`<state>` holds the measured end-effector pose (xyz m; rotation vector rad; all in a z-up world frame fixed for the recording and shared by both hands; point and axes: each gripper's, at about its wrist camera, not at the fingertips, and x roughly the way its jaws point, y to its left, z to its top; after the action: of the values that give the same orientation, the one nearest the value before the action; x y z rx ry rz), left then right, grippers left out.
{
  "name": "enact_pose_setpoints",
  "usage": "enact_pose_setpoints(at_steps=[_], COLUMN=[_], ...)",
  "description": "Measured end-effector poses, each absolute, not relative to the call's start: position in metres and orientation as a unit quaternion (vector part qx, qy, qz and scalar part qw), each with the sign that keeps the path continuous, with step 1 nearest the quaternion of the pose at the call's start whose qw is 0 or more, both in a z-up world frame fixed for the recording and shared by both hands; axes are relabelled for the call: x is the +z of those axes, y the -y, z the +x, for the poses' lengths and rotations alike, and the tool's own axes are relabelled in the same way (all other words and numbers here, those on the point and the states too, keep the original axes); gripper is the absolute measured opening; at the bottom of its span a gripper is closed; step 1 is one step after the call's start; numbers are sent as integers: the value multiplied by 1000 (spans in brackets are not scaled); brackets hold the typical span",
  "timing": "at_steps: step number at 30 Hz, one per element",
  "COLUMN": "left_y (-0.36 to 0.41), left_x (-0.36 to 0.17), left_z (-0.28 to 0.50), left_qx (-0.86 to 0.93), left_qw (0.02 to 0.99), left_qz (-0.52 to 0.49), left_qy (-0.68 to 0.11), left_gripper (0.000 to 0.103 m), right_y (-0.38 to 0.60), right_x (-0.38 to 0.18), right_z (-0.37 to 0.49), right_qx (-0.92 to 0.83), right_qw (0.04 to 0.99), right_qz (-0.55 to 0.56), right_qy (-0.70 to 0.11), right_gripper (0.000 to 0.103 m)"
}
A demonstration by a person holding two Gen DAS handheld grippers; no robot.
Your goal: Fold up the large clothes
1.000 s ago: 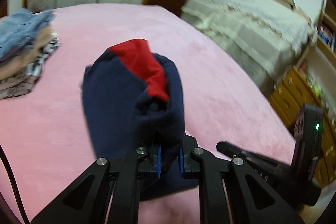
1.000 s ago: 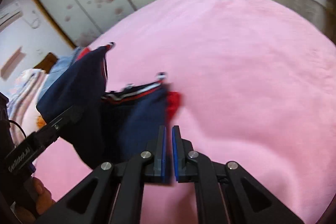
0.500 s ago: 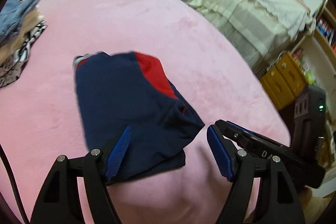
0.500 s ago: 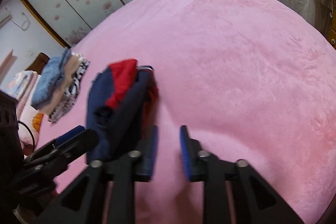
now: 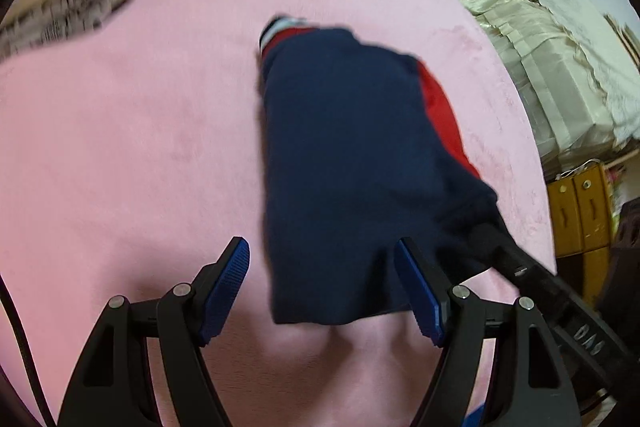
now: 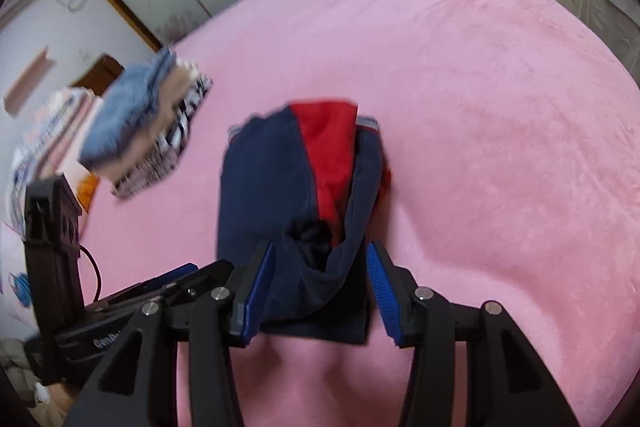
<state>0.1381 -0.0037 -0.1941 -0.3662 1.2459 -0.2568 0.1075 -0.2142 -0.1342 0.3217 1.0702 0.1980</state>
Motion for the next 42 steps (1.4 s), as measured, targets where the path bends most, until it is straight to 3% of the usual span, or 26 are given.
enact_pose_setpoints(at_steps=[2, 3, 4, 5, 11, 13, 20, 23, 25, 27, 29, 34, 37, 39, 42], left_y=[1, -2, -5, -7, -34, -40, -41, -32, -31, -31, -32, -28, -23, -16, -10], left_x=[-205, -208, -210, -210, -195, -189, -202, -210, -211, -208, -201, -172, -146, -129, -112], left_z=[140, 140, 141, 140, 137, 137, 144, 146, 146, 147, 149, 152, 150, 148, 146], left_qx=[-120, -123, -123, -122, -118, -117, -99, -96, -98, -101, -104, -121, -140, -160, -181], left_qw=[775, 771, 770, 771, 790, 796, 797, 799, 801, 800, 802, 815, 829, 837, 842], left_qz=[-188, -200, -207, -213, -253, -258, -238, -211, -203, -203, -200, -182, -161, -141, -127], left_qy=[-591, -593, -591, -587, -546, -535, -546, -555, -555, -556, -553, -536, -518, -504, -491], left_gripper=[73, 73, 73, 73, 73, 73, 73, 73, 73, 73, 73, 73, 73, 74, 85], right_y=[216, 218, 220, 223, 249, 252, 262, 260, 256, 253, 249, 244, 242, 236, 233], right_x=[-144, -147, -151, -154, -162, -166, -235, -231, -216, -199, -176, -129, -107, -96, -82], right_z=[108, 109, 110, 111, 105, 99, 74, 66, 65, 66, 66, 64, 66, 68, 68], right_qx=[101, 109, 121, 125, 222, 227, 113, 101, 101, 94, 88, 82, 91, 106, 116], right_qw=[836, 831, 821, 813, 713, 698, 677, 704, 729, 755, 785, 845, 868, 874, 885], right_qz=[174, 191, 217, 240, 486, 520, 514, 466, 421, 370, 311, 190, 144, 124, 109], right_qy=[-510, -511, -515, -516, -454, -436, -514, -526, -530, -534, -528, -493, -467, -458, -438], right_gripper=[45, 26, 14, 12, 10, 10, 10, 11, 15, 30, 38, 50, 64, 80, 82])
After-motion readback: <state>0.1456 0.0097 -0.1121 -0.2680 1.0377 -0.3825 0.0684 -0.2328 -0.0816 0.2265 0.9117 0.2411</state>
